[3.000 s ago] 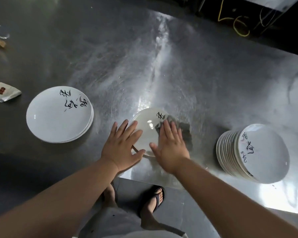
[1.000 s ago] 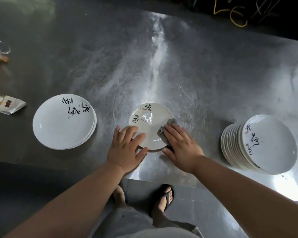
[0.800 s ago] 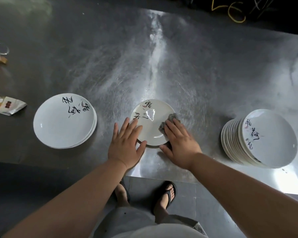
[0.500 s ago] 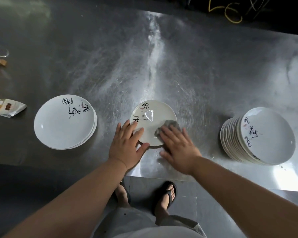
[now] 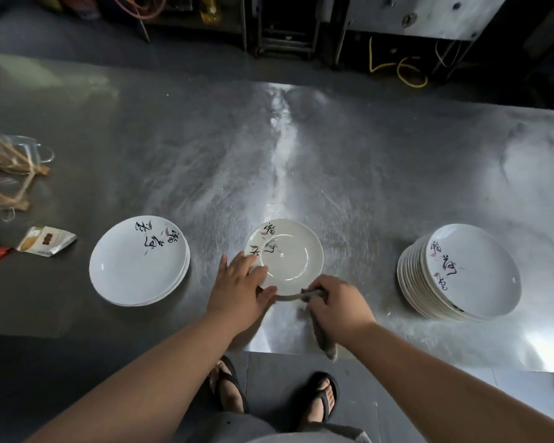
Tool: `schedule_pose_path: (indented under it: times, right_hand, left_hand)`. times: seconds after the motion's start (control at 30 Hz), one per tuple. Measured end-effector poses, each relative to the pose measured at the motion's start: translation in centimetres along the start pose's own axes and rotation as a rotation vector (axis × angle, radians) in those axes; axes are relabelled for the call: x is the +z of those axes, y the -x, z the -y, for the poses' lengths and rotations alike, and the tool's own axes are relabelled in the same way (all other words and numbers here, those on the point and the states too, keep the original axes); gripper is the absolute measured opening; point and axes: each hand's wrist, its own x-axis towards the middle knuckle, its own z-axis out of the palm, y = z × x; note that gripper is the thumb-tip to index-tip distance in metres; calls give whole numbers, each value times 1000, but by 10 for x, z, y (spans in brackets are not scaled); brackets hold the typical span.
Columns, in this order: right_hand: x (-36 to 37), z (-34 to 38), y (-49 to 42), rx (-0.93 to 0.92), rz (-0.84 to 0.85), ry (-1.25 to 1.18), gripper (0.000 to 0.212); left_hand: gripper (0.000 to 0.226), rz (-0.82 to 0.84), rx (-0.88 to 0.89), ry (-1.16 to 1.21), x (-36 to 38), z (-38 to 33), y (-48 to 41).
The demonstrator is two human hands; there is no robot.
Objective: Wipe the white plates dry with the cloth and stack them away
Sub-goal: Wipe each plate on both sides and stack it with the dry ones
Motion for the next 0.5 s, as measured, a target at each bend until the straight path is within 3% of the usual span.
schedule_pose_path:
  times: [0.07, 0.13, 0.27, 0.33, 0.43, 0.5]
  right_hand:
    - [-20, -1, -16, 177, -60, -19, 11]
    - [-33, -3, -36, 318, -36, -6, 21]
    - [-38, 3, -70, 371, 116, -13, 35]
    - [-36, 11, -75, 399, 199, -116, 47]
    - [-33, 19, -72, 390, 167, -168, 58]
    - [-34, 21, -63, 319, 61, -189, 54]
  left_hand:
    - [42, -65, -104, 145, -16, -3, -6]
    - [43, -129, -373, 268, -32, -8, -18]
    - [43, 254, -831, 666, -62, -22, -51]
    - [46, 322, -1001, 912, -71, -27, -58]
    - [71, 330, -1104, 1151, -74, -24, -60]
    - [85, 291, -1122, 1384, -73, -17, -60]
